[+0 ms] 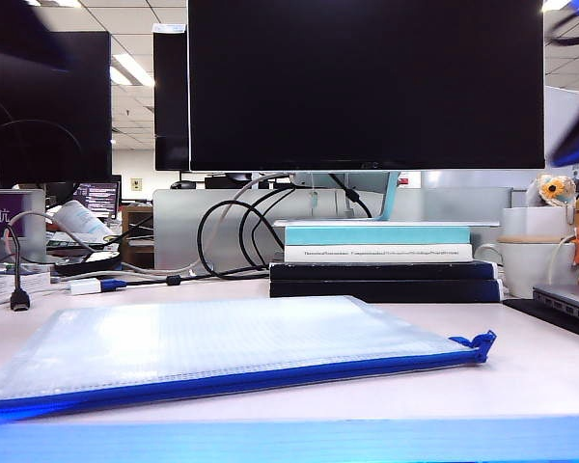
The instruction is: Pick up the transparent plastic file bag with a blue zipper and open its zipper.
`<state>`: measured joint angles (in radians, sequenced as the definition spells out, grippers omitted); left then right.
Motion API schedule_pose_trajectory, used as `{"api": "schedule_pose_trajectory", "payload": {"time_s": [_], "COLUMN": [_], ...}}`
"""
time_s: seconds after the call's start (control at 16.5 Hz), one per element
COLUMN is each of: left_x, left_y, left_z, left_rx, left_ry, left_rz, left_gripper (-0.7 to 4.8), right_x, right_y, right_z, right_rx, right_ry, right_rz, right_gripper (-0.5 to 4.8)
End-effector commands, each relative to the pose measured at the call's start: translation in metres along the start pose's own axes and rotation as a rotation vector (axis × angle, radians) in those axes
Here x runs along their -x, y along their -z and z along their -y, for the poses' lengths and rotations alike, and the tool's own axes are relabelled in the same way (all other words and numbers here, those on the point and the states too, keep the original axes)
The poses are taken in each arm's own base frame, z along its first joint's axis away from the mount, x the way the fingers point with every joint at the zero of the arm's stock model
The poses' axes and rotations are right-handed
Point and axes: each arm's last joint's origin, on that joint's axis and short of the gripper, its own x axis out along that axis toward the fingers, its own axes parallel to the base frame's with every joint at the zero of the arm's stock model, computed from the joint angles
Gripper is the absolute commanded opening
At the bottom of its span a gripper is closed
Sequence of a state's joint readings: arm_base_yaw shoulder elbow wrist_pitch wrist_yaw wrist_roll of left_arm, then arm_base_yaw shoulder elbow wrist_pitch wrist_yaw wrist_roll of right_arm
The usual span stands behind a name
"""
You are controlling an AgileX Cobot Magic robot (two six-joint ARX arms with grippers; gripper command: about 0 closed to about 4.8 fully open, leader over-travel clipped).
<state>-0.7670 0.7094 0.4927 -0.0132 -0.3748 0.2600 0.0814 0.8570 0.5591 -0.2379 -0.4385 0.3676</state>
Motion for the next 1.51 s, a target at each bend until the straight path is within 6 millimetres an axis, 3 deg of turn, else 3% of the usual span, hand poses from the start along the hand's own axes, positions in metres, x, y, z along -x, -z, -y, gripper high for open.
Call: {"api": "schedule_pose_trajectory", "payload": {"time_s": [0.06,0.12,0.24,0.3,0.36,0.42,0.54,0.73,0.79,0.85,0.97,1.15,1.33,1.51], "left_x": [-0.02,-0.026,-0.037,-0.043,-0.048,-0.05,-0.052,-0.042,-0.04,-0.042,-0.046,-0.056,-0.059,-0.062], "left_y": [0.006,0.011,0.018,0.022,0.028,0.032,0.048,0.045,0.047,0.054,0.063,0.074,0.071,0.053], "left_z": [0.016,0.021,0.031,0.044,0.059,0.062,0.078,0.098,0.101,0.105,0.11,0.116,0.117,0.123], "left_rx": [-0.068,-0.084,-0.116,-0.188,-0.283,-0.312,-0.452,-0.462,-0.478,-0.497,-0.514,-0.558,-0.545,-0.482], "left_ry": [0.054,0.076,0.107,0.187,0.244,0.237,0.224,0.425,0.448,0.486,0.515,0.397,0.383,0.438], "left_rz": [-0.069,-0.102,-0.153,-0.164,-0.19,-0.215,-0.338,-0.273,-0.288,-0.328,-0.37,-0.433,-0.411,-0.37], "left_gripper": [0.26,0.78,1.31,1.76,3.79,4.06,4.04,3.92,3.89,3.44,3.44,3.39,3.34,3.31], "right_x": [-0.013,-0.015,-0.02,-0.029,-0.035,-0.037,-0.038,-0.038,-0.038,-0.038,-0.038,-0.038,-0.038,-0.038], "right_y": [-0.018,-0.02,-0.021,-0.019,-0.018,-0.017,-0.021,-0.021,-0.021,-0.021,-0.021,-0.021,-0.02,-0.018], "right_z": [-0.003,-0.001,0.004,0.015,0.023,0.023,0.023,0.023,0.023,0.023,0.023,0.023,0.023,0.023], "right_rx": [0.02,0.016,-0.003,-0.047,-0.082,-0.085,-0.06,-0.058,-0.058,-0.058,-0.058,-0.058,-0.046,-0.046], "right_ry": [-0.092,-0.096,-0.111,-0.152,-0.174,-0.173,-0.184,-0.186,-0.186,-0.187,-0.187,-0.187,-0.187,-0.182], "right_rz": [-0.002,-0.007,-0.032,-0.091,-0.131,-0.135,-0.106,-0.104,-0.105,-0.106,-0.106,-0.106,-0.109,-0.123], "right_gripper": [-0.09,-0.09,-0.09,-0.09,-0.09,-0.08,-0.09,-0.09,-0.09,-0.09,-0.08,-0.08,-0.09,-0.08]}}
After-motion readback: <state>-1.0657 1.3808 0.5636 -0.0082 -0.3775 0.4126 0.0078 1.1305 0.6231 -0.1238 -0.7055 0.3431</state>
